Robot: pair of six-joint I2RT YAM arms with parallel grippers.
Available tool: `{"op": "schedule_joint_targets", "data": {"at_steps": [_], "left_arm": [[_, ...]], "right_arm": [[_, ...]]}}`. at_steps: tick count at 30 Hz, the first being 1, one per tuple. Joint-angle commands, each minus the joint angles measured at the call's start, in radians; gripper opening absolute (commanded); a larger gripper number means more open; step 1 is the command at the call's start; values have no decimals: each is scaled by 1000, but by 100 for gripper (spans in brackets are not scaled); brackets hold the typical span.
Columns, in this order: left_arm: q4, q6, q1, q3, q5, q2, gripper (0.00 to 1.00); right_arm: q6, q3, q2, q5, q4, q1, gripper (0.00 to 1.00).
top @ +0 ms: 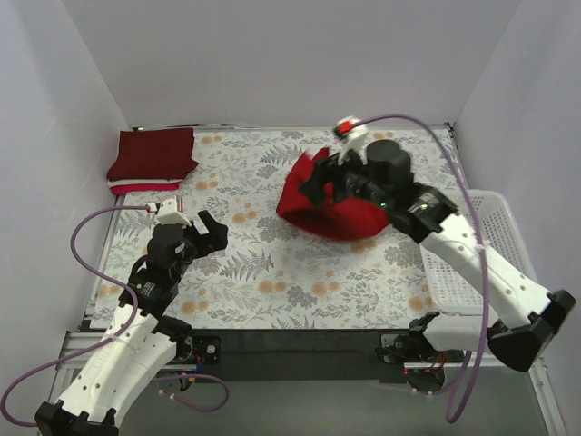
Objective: Fold and stack the t-shirts
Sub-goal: Move the tshirt to the center of the board
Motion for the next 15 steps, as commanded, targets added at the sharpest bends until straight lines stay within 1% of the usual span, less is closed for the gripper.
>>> {"op": "schedule_joint_targets", "data": {"at_steps": [1, 2, 3, 4, 6, 8, 11, 14, 15], "left_arm": [[9, -5, -2, 1, -39, -9, 92], [11, -6, -1, 0, -38, -6, 92], [9, -6, -1, -1, -35, -5, 92], [9, -8, -1, 0, -30, -2, 92], [11, -9, -1, 0, -21, 4, 92], [11, -9, -1, -3, -9, 7, 92], [21, -6, -1, -3, 27, 36, 92], [23, -3, -2, 4, 65, 77, 92], [21, -3, -2, 2, 70, 97, 92]], "right_arm": [[-15, -92, 113, 47, 25, 135, 88], [-12, -116, 131, 47, 17, 140, 88], [-9, -142, 143, 97, 11, 140, 88], [-4, -203, 146, 131, 12, 140, 87], [-4, -253, 142, 223, 17, 138, 86], [-13, -317, 132, 271, 29, 130, 85], [-45, -395, 122, 276, 70, 77, 83], [-64, -454, 123, 211, 126, 14, 80], [-65, -461, 125, 169, 138, 5, 79]]}}
